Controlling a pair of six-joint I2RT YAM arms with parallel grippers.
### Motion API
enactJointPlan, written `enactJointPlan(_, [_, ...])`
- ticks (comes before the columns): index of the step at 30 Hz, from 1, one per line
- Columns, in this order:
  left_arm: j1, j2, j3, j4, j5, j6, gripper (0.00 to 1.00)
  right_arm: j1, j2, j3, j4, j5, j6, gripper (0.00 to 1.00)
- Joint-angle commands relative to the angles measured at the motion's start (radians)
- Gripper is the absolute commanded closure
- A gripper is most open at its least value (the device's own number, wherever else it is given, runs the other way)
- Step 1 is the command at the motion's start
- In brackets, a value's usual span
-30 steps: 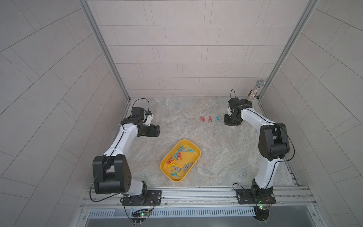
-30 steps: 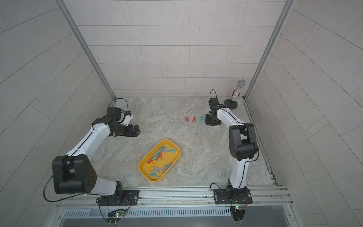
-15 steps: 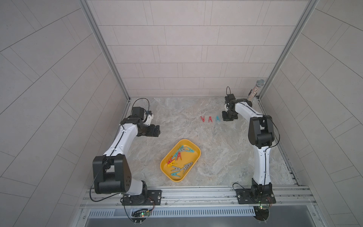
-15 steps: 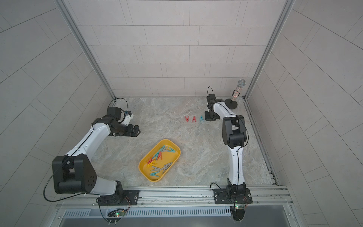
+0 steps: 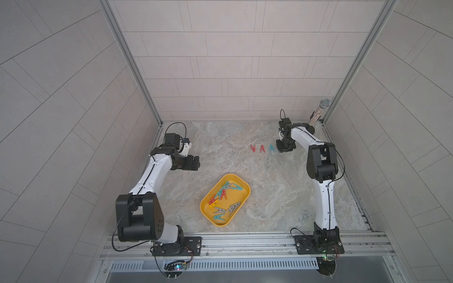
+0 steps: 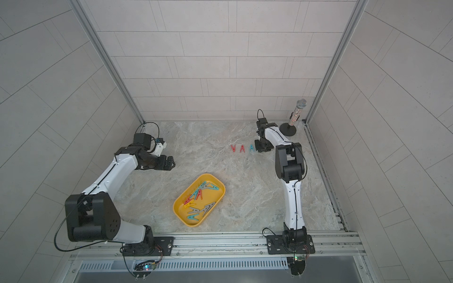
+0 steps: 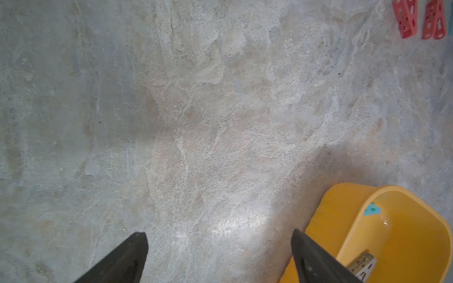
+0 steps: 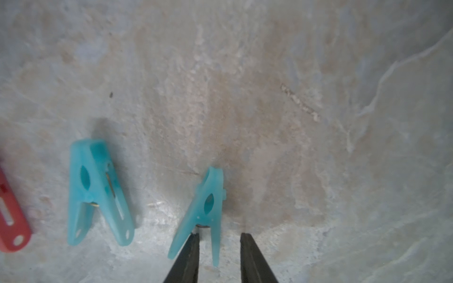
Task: Take the clothespins out of the storage box
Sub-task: Place the clothespin at the center of the board.
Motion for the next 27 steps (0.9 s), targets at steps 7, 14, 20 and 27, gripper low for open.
enactJointPlan(7, [0.007, -0.017, 0.004, -0.010, 0.005, 0.004, 0.01, 0.042, -0.216, -0.040, -0.053, 0.047, 0.022, 0.64])
enactJointPlan(14, [0.007, -0.021, 0.004, -0.010, 0.003, 0.005, 0.01, 0.151, -0.469, -0.222, 0.021, -0.110, 0.068, 0.67])
enactJointPlan(20, [0.008, -0.017, 0.003, -0.007, -0.011, 0.005, 0.01, 0.367, -0.648, -0.398, 0.105, -0.123, 0.071, 0.67])
enactJointPlan(27, [0.008, -0.018, 0.001, -0.001, -0.040, -0.002, 0.01, 0.647, -0.743, -0.589, 0.250, -0.077, 0.100, 0.67])
